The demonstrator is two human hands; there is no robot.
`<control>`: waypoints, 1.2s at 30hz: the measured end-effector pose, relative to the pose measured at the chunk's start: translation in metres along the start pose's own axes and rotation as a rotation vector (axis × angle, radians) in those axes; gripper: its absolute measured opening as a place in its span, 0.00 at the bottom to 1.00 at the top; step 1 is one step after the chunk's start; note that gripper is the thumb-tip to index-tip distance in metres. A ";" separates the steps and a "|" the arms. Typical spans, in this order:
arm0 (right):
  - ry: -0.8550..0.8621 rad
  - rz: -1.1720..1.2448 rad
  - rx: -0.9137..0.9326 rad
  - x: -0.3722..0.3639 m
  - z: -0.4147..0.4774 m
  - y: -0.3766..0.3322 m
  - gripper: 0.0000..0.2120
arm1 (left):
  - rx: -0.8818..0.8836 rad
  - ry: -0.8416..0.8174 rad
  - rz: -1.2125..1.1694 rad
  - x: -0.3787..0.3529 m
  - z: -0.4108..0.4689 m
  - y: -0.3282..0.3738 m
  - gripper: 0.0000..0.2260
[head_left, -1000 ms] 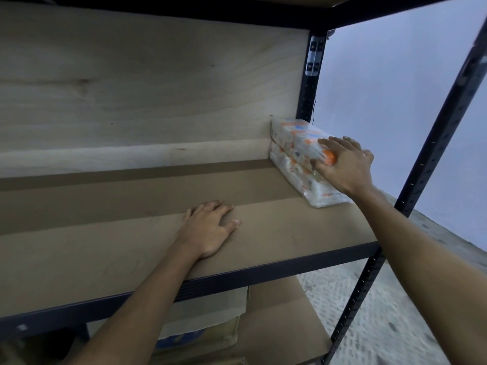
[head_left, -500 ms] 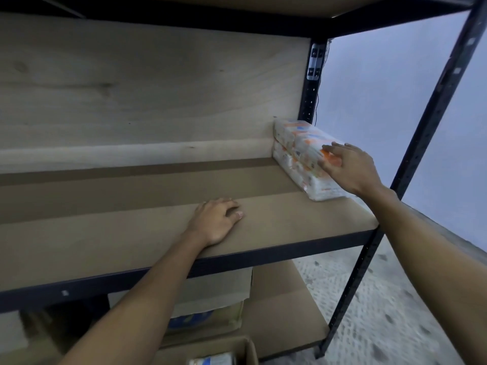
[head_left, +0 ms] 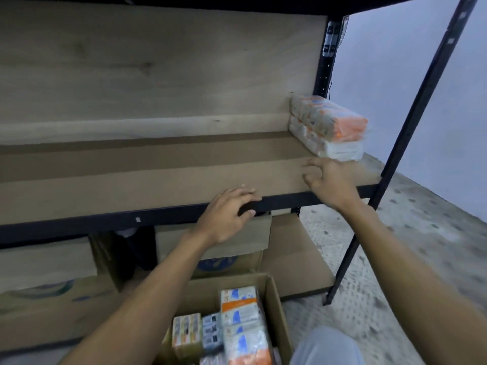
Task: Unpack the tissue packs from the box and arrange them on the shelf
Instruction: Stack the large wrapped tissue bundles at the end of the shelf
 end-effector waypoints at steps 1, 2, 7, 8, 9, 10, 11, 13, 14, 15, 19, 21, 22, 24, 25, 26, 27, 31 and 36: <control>-0.021 0.005 0.003 -0.010 -0.017 -0.004 0.15 | -0.038 0.016 0.035 0.001 -0.010 0.007 0.16; -0.028 0.003 0.018 -0.020 -0.035 -0.009 0.15 | -0.071 0.032 0.070 0.000 -0.021 0.013 0.16; -0.109 0.054 0.033 -0.074 -0.120 -0.017 0.14 | -0.094 -0.002 0.060 -0.025 -0.076 0.017 0.16; -0.150 0.048 0.004 -0.089 -0.137 -0.013 0.14 | -0.084 -0.030 0.062 -0.035 -0.088 0.014 0.17; -0.190 0.044 -0.026 -0.106 -0.153 -0.007 0.15 | -0.074 -0.057 0.068 -0.046 -0.099 0.012 0.17; -0.230 0.044 -0.056 -0.122 -0.168 0.000 0.15 | -0.061 -0.085 0.068 -0.057 -0.111 0.008 0.17; -0.270 0.042 -0.086 -0.138 -0.182 0.007 0.15 | -0.046 -0.117 0.067 -0.069 -0.123 0.004 0.17; -0.340 0.023 -0.134 -0.169 -0.209 0.022 0.13 | -0.014 -0.182 0.064 -0.093 -0.145 -0.003 0.18; -0.366 0.015 -0.150 -0.183 -0.222 0.030 0.12 | 0.005 -0.213 0.057 -0.104 -0.155 -0.008 0.19; -0.388 0.010 -0.161 -0.195 -0.234 0.036 0.12 | 0.024 -0.240 0.048 -0.114 -0.165 -0.012 0.19; -0.441 -0.025 -0.234 -0.231 -0.273 0.065 0.25 | 0.077 -0.361 0.030 -0.155 -0.198 -0.032 0.22; -0.469 -0.041 -0.279 -0.245 -0.288 0.078 0.30 | 0.088 -0.423 0.018 -0.174 -0.213 -0.039 0.24; -0.489 -0.044 -0.299 -0.253 -0.295 0.084 0.32 | 0.082 -0.444 0.015 -0.181 -0.219 -0.041 0.25; -0.518 -0.012 -0.342 -0.265 -0.304 0.094 0.36 | 0.061 -0.478 -0.006 -0.192 -0.227 -0.043 0.27; -0.527 0.020 -0.362 -0.271 -0.307 0.098 0.38 | 0.049 -0.491 -0.031 -0.196 -0.229 -0.043 0.28; -0.538 0.056 -0.379 -0.275 -0.309 0.101 0.40 | 0.036 -0.508 -0.056 -0.202 -0.230 -0.044 0.29; -0.544 0.086 -0.388 -0.279 -0.310 0.102 0.41 | 0.020 -0.530 -0.071 -0.207 -0.231 -0.044 0.30; -0.538 0.182 -0.411 -0.289 -0.306 0.103 0.44 | -0.039 -0.594 -0.087 -0.227 -0.233 -0.049 0.31; -0.558 0.233 -0.423 -0.299 -0.303 0.104 0.45 | -0.082 -0.564 -0.115 -0.237 -0.235 -0.061 0.30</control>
Point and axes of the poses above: each hand's wrist, its own z-axis towards the middle knuckle, its own x-axis out of the back of the hand, y = z × x, the point moved 10 cm from there along z, towards the middle knuckle, and after that the axes turned 14 degrees about -x, right-handed, at the moved point
